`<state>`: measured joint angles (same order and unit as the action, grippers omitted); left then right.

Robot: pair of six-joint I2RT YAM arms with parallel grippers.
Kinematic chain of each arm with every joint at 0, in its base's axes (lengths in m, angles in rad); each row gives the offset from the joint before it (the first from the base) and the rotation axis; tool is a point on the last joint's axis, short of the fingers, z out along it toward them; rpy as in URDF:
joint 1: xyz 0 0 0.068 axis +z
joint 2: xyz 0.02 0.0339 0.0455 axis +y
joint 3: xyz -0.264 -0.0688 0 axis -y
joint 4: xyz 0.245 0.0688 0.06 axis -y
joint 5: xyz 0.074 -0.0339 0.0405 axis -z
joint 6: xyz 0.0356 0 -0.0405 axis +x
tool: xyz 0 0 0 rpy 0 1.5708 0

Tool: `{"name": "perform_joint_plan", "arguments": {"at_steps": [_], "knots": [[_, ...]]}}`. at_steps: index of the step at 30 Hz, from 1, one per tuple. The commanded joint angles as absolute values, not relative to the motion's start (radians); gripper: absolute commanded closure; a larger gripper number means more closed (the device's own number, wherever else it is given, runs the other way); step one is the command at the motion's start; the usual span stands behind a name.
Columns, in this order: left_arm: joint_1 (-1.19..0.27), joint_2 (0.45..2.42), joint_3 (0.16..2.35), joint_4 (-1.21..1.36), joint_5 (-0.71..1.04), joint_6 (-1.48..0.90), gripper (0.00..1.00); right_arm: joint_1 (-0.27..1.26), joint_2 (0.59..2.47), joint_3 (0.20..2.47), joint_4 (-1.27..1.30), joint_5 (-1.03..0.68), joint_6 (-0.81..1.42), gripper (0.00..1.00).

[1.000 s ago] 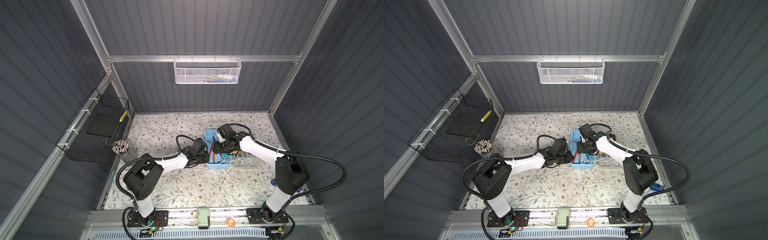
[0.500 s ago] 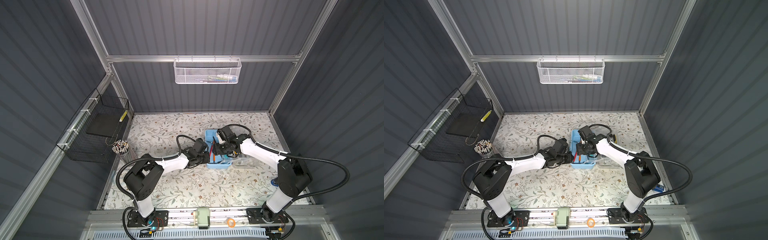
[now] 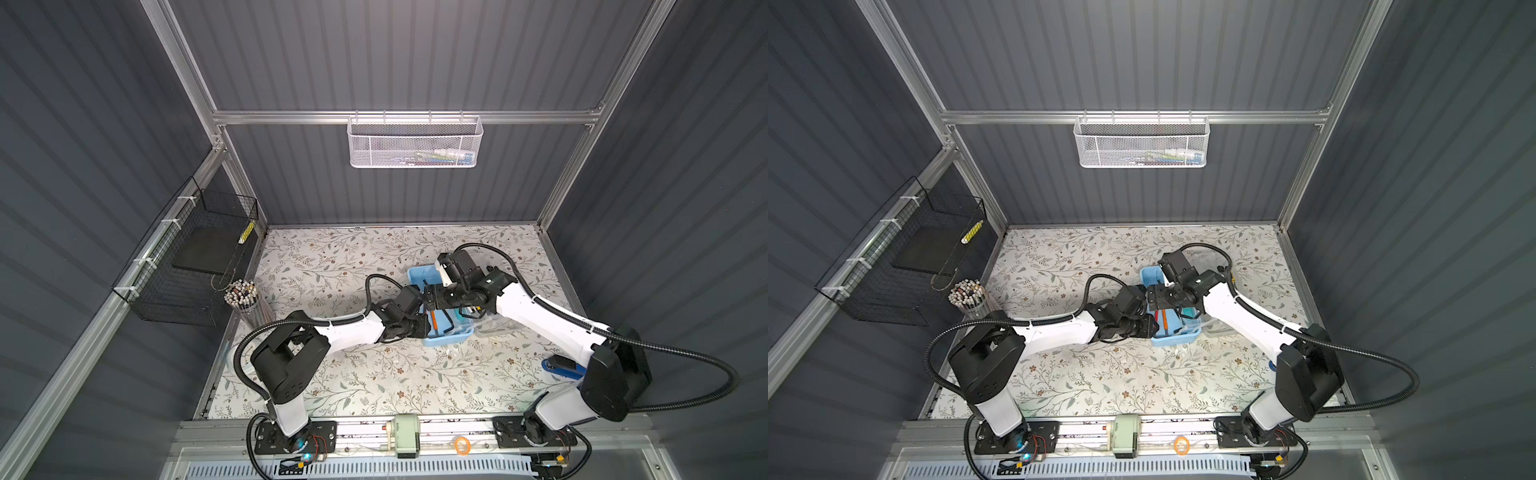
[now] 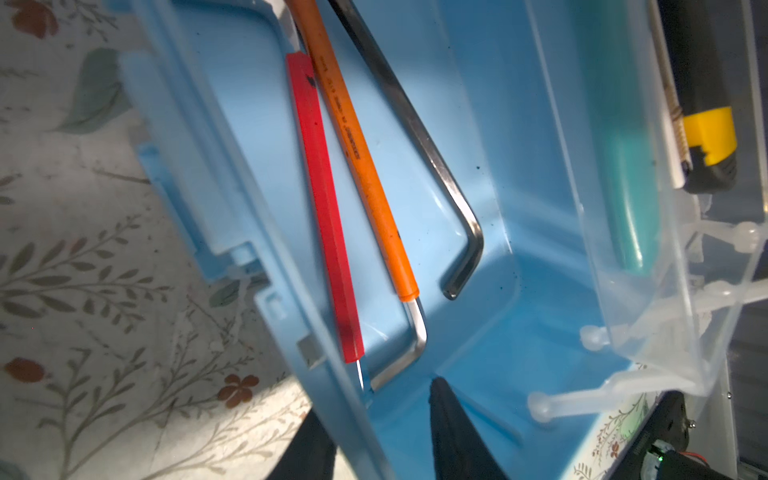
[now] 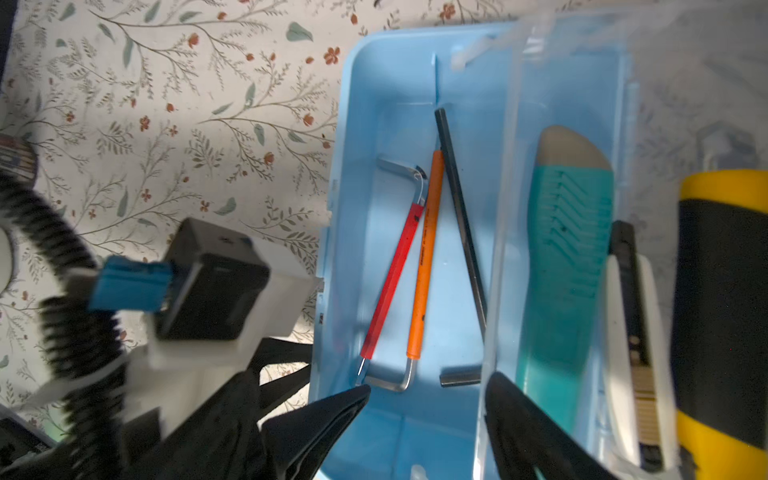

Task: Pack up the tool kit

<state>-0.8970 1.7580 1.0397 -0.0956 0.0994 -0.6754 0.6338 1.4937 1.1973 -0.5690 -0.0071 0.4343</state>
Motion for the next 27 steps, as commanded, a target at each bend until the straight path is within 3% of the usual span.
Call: {"name": "perform_joint_plan", "arguments": {"at_steps": [1, 7, 14, 21, 27], "knots": [[-0.886, 1.727, 1.078, -0.098, 0.119, -0.637, 0.59, 0.608, 1.446, 1.206, -0.581, 0.044, 0.408, 0.09], [-0.881, 1.712, 1.116, -0.142, 0.076, -0.612, 0.43, 0.479, 1.315, 1.144, -0.579, 0.075, 0.348, 0.02], [-0.882, 1.737, 1.19, -0.179, 0.057, -0.577, 0.29, 0.248, 1.193, 1.033, -0.542, 0.022, 0.257, 0.04], [-0.882, 1.783, 1.29, -0.214, 0.049, -0.549, 0.25, 0.009, 1.164, 0.945, -0.471, -0.148, 0.216, 0.04], [-0.881, 1.841, 1.374, -0.235, 0.053, -0.529, 0.28, -0.119, 1.18, 0.9, -0.408, -0.275, 0.221, 0.03]]}}
